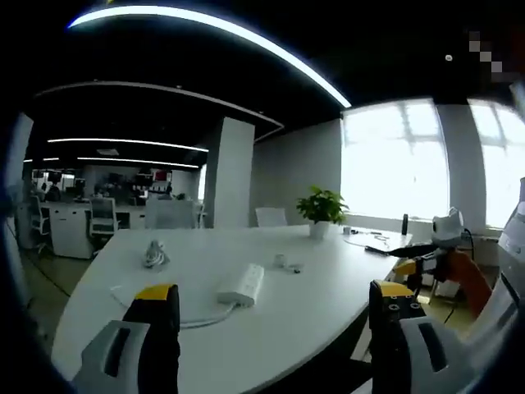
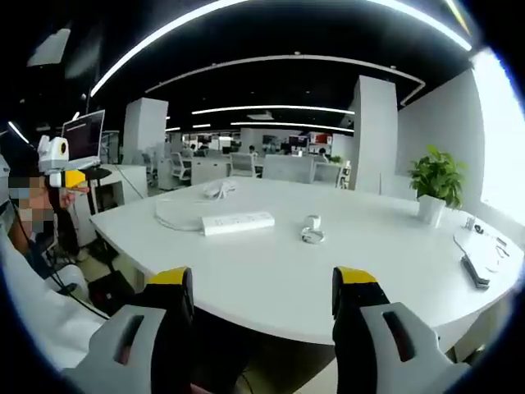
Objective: Straighten the power strip on the desk, plug the charger into it
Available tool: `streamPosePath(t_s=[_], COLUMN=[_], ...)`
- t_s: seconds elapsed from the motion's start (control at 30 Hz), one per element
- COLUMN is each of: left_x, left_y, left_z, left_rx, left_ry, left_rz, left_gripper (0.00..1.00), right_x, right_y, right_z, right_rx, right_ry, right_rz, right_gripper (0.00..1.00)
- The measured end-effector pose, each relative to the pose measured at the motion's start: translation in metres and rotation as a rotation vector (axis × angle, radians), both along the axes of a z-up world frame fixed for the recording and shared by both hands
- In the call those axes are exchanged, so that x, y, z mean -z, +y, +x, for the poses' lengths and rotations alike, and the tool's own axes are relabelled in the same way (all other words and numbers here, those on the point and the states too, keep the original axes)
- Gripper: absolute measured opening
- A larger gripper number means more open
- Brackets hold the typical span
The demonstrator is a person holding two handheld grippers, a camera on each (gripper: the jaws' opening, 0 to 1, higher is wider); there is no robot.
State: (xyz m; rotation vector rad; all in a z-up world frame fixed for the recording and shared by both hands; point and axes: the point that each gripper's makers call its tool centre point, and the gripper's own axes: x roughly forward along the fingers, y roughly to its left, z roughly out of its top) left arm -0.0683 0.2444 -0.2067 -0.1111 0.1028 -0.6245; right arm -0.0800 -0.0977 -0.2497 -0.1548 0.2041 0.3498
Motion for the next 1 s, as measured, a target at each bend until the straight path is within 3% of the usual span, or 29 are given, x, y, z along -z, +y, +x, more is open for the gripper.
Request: streamPosePath(t_s=[0.13, 0.27, 0.3, 0.43, 0.57, 1.0], left_x=[0.001, 0.003, 0.003, 0.008, 0.015, 0.002], left_y=[0.000, 0.001, 0.001, -0.005, -0.005, -0.001], left_z=[-0.006, -0.006, -0.006, -0.011, -0.009, -0.006], left_rx=[0.031, 0.018, 0.018, 0.063, 0.053, 0.021], left_ry=[-0.007, -0.020, -0.018, 0.081, 0.104, 0.053], left_rz=[0.059, 0.124, 0.119, 0.002, 0.003, -0.086], left_gripper=[0.86, 0.84, 0.84, 0.86, 0.89, 0.91], right_x=[0.000, 0.001, 0.001, 0.000, 0.005, 0.003], right_y=[0.000, 0.002, 0.003, 0.005, 0.012, 0.012], right_z=[0.000, 0.000, 0.000, -0.002, -0.004, -0.007], right_rx=[0.001, -0.006, -0.007, -0.011, -0.029, -0.028], right_ry=[0.000, 0.005, 0.006, 0.002, 0.023, 0.008], right_rz=[-0.003, -0.003, -0.007, -0.005, 0.013, -0.004], right_gripper=[0.68, 0.68, 0.68, 0.69, 0.71, 0.70])
